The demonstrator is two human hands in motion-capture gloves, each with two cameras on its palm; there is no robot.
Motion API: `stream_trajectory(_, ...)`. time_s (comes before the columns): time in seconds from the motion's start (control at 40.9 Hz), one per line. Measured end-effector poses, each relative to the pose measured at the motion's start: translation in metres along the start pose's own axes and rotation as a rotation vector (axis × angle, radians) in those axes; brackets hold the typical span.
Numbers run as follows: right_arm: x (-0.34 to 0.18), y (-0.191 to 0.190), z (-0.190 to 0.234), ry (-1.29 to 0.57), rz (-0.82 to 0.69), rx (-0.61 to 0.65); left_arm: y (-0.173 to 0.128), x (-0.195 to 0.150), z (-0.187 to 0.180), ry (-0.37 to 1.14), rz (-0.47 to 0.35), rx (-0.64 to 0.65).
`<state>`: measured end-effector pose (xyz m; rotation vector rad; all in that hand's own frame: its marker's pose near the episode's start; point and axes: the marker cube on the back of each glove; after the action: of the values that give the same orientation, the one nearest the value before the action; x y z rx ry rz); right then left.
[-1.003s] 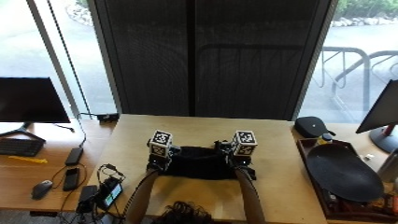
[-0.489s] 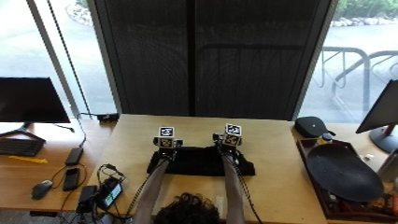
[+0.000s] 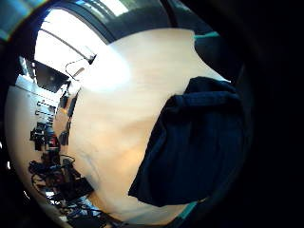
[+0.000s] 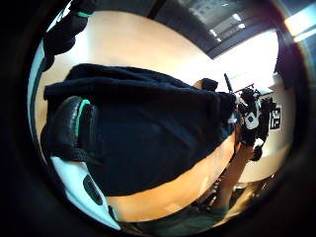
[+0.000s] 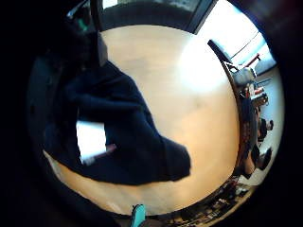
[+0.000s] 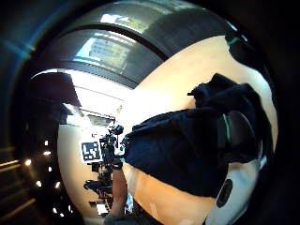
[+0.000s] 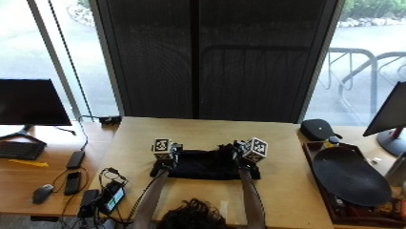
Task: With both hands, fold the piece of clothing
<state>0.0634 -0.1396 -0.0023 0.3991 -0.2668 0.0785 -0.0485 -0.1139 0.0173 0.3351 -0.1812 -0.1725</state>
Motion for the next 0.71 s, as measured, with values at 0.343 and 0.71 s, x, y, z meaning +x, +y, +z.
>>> stream_trajectory(0.343,0.103,0.088,-0.014,0.299,0.524,-0.217,0.028,-0.001,0.038,-0.056,0.1,-0.087)
stream_trajectory(0.71,0.096,0.104,0.024,0.193,0.592,-0.489,0.06,0.02,0.075,0.058,0.087,-0.459)
